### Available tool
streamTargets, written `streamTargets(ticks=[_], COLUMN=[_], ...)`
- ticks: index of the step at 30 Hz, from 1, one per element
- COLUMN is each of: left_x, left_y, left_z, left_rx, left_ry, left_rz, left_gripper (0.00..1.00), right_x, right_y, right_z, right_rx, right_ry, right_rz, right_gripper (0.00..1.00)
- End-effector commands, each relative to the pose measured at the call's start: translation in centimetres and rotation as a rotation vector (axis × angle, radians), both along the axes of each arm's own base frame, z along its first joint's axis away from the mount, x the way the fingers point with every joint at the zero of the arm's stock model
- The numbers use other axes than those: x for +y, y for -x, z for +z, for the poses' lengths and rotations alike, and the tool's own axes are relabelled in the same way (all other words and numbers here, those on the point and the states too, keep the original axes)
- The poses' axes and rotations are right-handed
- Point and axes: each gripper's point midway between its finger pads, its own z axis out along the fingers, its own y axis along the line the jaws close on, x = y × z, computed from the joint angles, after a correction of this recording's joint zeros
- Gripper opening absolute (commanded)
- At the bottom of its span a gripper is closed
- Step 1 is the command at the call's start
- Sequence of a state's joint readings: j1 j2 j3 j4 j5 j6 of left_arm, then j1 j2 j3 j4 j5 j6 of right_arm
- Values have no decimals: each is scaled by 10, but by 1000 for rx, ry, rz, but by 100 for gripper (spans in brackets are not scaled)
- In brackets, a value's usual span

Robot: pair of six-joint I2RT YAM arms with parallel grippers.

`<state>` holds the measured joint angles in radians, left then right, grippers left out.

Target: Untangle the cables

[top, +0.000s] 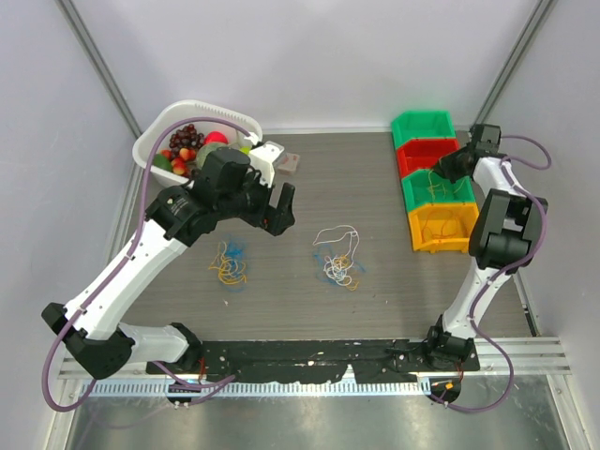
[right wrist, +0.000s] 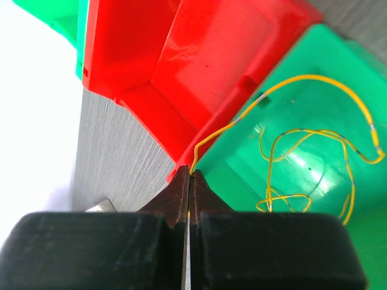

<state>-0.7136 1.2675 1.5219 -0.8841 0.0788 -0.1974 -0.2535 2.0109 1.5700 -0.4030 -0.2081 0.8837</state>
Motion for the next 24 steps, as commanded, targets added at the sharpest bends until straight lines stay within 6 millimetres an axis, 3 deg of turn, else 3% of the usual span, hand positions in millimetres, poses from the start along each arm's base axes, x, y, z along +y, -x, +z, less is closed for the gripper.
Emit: streamTargets(ticks=[1, 10, 14, 15, 16, 17, 18, 19, 24], left_x=[2, 1, -3, -3, -4, -5, -5, -5, -8], left_y=[1, -2, -3, -3, -3, -3, -2, -1, -2], left_z=[18, 18, 18, 17, 18, 18, 17, 16, 7], left_rx=[-55, -54, -50, -45, -45, -43, -41, -38, 13], left_ry=[19, 10, 18, 19, 23, 26, 26, 27, 27], left_rz=[-7, -6, -13, -14, -16, -17, -20, -22, -2], left_gripper=[90, 90, 90, 90, 90, 90, 90, 90, 88], right_x=[-4, 13, 13, 12, 10, 6, 4, 0, -10], right_y=[5, 52, 52, 50, 44, 35, 37, 29, 37], right_z=[34, 12, -2, -19, -25, -17, -29, -21, -24], right_rx=[-112, -40, -3, 39, 65, 50, 88, 74, 157], right_ry=[-51, -101, -99, -98, -83, -63, -53, -24, 93], right_rz=[-64, -77, -48, -26, -3, 4, 16, 19, 84], right_gripper=[1, 1, 1, 1, 3, 8, 11, 13, 33])
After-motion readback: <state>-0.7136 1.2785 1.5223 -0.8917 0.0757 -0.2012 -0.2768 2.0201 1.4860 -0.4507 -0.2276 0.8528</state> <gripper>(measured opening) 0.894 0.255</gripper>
